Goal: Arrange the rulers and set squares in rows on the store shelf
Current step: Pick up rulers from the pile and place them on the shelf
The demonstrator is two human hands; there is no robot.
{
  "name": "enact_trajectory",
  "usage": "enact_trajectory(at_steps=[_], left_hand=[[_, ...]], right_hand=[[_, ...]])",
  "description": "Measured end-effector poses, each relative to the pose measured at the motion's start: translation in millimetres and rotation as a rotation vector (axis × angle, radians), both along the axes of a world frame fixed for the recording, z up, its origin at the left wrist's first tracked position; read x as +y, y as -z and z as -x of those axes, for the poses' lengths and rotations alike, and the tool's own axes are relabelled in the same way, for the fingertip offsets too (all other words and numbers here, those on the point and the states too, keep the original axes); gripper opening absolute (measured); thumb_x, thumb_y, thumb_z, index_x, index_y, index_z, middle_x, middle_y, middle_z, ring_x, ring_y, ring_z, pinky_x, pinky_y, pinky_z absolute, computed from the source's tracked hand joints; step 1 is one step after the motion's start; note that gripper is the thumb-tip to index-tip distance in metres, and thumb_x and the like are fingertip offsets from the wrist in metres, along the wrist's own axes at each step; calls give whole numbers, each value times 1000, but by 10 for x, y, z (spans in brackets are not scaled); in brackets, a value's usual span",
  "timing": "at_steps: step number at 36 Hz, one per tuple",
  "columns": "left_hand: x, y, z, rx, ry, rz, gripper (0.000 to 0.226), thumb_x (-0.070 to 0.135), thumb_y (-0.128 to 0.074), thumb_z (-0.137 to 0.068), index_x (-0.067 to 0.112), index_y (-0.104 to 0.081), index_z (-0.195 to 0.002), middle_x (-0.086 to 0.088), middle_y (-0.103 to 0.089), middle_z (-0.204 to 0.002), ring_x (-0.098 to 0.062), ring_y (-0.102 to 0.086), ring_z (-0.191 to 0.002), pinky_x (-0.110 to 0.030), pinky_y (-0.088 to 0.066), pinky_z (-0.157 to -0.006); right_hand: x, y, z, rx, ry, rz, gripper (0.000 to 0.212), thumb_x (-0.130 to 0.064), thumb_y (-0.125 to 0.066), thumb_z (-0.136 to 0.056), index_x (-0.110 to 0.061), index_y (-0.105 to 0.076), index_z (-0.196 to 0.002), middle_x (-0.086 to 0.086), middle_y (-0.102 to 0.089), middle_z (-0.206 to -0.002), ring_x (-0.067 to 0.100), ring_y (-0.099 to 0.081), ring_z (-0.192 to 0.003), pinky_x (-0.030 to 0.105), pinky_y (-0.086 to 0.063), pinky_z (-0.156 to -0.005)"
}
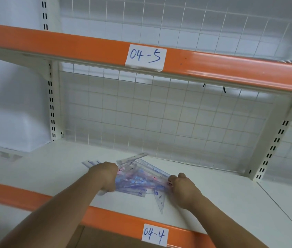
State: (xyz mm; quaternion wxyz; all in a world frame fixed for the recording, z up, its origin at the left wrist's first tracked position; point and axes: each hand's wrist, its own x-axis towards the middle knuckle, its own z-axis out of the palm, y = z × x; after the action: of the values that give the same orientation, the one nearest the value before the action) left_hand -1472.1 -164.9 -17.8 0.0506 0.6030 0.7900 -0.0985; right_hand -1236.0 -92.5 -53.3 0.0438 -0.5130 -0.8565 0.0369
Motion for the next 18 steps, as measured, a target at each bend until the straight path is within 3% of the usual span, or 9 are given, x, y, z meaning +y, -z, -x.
enact_trajectory(at_steps=[5,9,12,16,18], left_hand=[[-62,-57,59,-35,18,-99,29,32,-61,-85,12,-45,-71,-1,-45,-63,-19,-50,-66,-22,-37,-58],[-83,-39,78,-34,64,-126,28,35,-62,-86,10,-59,-99,-2,-49,-85,-19,-49,-79,-24,-37,-66],[-87,-3,72,-17,76,-174,21,25,-62,-85,15,-59,-102,-2,-55,-99,-19,-53,-84,-26,-40,-67],[-78,11,40,-25,86,-235,30,23,-62,-84,19,-58,-114,-3,-54,-115,-23,-58,-104,-28,-46,-78],[-74,6,2,-30,84,-246,33,25,-63,-85,20,-57,-117,-3,-52,-116,-23,-56,-107,-28,-45,-78]], right_hand=[[-53,-35,-51,-32,70,-4,27,-18,-43,-97,-10,-49,-122,11,-46,-116,28,-55,-108,28,-43,-84],[-85,6,-71,-36,87,-21,25,-17,-42,-97,-10,-49,-120,11,-46,-116,28,-55,-106,29,-40,-77],[-109,33,-98,-37,87,-32,24,-15,-44,-96,-10,-50,-119,10,-46,-113,28,-56,-103,26,-37,-73],[-156,23,-167,-45,96,-54,27,-14,-47,-95,-11,-49,-122,9,-46,-112,24,-52,-93,25,-35,-71],[-171,21,-224,-45,108,-67,28,-13,-49,-94,-12,-49,-123,9,-47,-112,25,-54,-97,26,-36,-71]])
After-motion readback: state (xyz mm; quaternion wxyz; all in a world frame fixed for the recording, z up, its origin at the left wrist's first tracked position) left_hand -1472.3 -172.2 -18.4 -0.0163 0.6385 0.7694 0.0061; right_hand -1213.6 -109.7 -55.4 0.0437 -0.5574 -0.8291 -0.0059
